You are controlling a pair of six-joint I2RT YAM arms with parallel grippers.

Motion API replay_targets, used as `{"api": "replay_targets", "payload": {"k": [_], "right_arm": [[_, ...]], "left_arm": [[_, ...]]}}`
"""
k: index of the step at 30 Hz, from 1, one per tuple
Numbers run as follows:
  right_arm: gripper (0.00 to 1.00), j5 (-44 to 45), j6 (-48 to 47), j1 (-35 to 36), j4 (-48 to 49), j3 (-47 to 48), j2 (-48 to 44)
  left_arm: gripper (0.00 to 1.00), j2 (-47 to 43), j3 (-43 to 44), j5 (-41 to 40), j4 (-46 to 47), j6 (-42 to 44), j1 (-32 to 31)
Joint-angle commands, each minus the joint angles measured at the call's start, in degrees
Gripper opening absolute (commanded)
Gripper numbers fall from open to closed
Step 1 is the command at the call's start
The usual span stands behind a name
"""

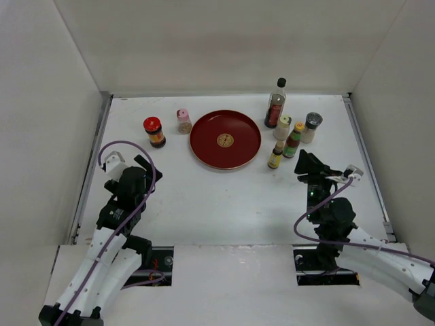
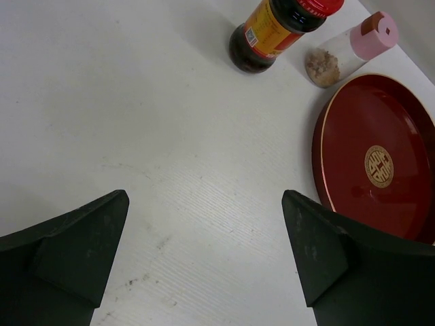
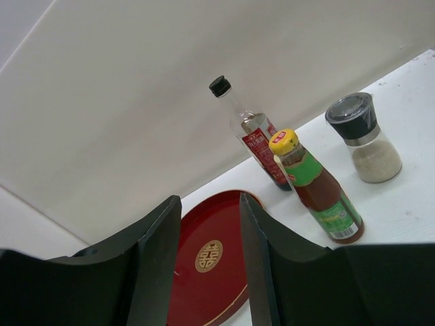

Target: Organize the condiment bottles

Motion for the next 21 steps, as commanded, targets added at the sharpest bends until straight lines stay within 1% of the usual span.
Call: {"api": "replay_targets", "payload": {"k": [1,4,8,11,14,17,19,20,21], "right_arm": [[0.46,0.67,0.5,-0.15,1.78,0.64,0.23],[0.46,0.67,0.5,-0.15,1.52,0.81,0.67],[0.47,0.67,0.58,-0.15,1.78,0.64,0.49],[0.47,0.59,0.58,-0.15,1.52,0.99,1.11],[0.47,0.59,0.58,-0.15,1.78,0.99,1.63],[0.47,0.5,0.58,-0.15,1.78,1.34,2.51],[0.48,0.5,0.58,-0.15,1.7,1.43,2.43],[0.48,0.5,0.58,-0.15,1.52,1.51,2.42],[0.48,0.32,0.58,-0.06,1.61,1.52,2.42]], "left_arm": [[1.0,-0.19,0.18,-0.46,2.05,0.41,0.12],[1.0,-0.71,0.1,-0.72,2.92,0.58,-0.75],[1.0,-0.72,-0.52,-1.61,6.96,1.9,-1.81],[1.0,1.3,0.18,-1.51,9.86,4.18,-4.44],[1.0,3.94,1.94,-4.06,13.64,7.34,-7.08],[1.0,5.96,3.61,-6.35,17.07,8.58,-8.4],[1.0,8.59,4.83,-6.53,19.18,10.07,-8.06],[0.99,10.34,5.54,-6.01,20.06,10.95,-7.44],[0.86,11.93,6.24,-5.74,20.85,11.65,-7.0]]}}
